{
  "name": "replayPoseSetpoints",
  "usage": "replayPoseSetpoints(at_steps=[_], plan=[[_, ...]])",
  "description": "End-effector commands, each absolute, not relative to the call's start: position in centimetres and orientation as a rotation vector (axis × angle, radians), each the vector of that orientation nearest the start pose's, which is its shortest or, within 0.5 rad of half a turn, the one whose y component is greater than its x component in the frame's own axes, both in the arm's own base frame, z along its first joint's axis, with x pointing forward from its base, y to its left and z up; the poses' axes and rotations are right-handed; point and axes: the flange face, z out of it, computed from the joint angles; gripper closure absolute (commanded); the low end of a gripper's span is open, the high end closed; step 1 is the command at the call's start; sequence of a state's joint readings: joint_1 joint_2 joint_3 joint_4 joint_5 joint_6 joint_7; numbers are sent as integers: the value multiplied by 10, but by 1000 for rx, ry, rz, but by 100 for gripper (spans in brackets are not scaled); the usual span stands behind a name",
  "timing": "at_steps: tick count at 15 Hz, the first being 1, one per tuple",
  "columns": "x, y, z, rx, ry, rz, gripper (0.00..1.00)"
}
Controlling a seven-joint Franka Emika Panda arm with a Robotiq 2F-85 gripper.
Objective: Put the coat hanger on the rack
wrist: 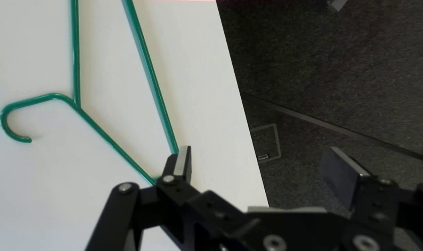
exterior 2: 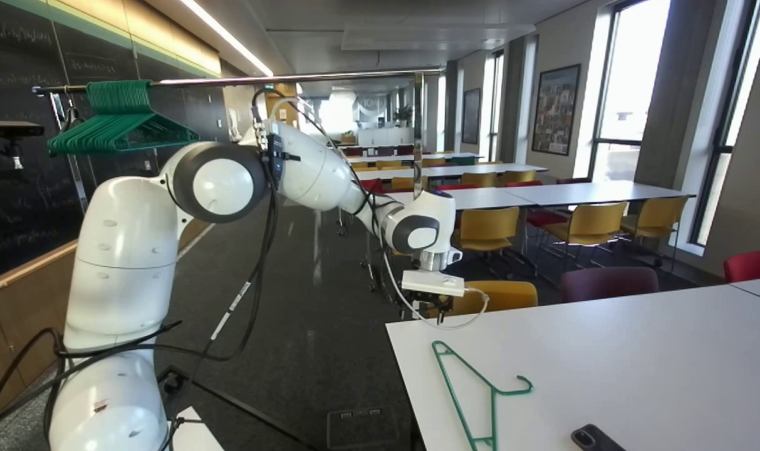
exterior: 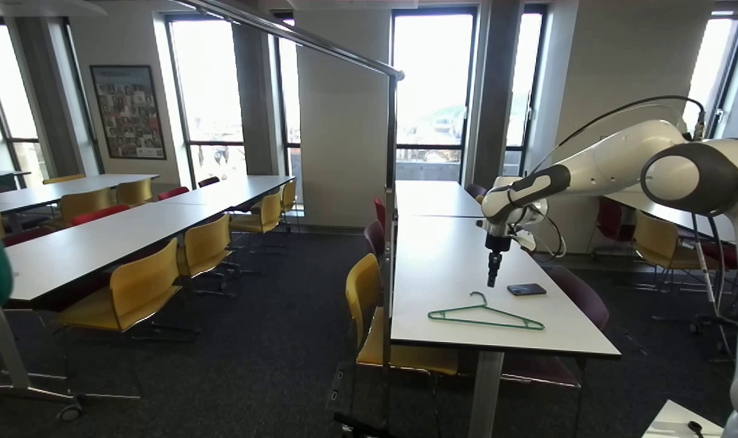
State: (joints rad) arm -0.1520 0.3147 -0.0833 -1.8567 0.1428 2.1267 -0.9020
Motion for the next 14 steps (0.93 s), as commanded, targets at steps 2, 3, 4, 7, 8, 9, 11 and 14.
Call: replayPoseSetpoints(at_steps=[2,3,4,7,8,9,11,14], plan=[[612,-137,346,-2904,-887,-12,0],[613,-137,346,-2905,-887,-12,0],[613,-138,347,-2905,-886,-14,0],[613,-138,347,-2906,-886,-15,0],[615,-138,347,-2922,-897,-53,0],[616,-139,347,-2907,-924,-49,0],[618,-141,343,-2858,-943,-39,0],[626,-145,328,-2836,-962,1,0]])
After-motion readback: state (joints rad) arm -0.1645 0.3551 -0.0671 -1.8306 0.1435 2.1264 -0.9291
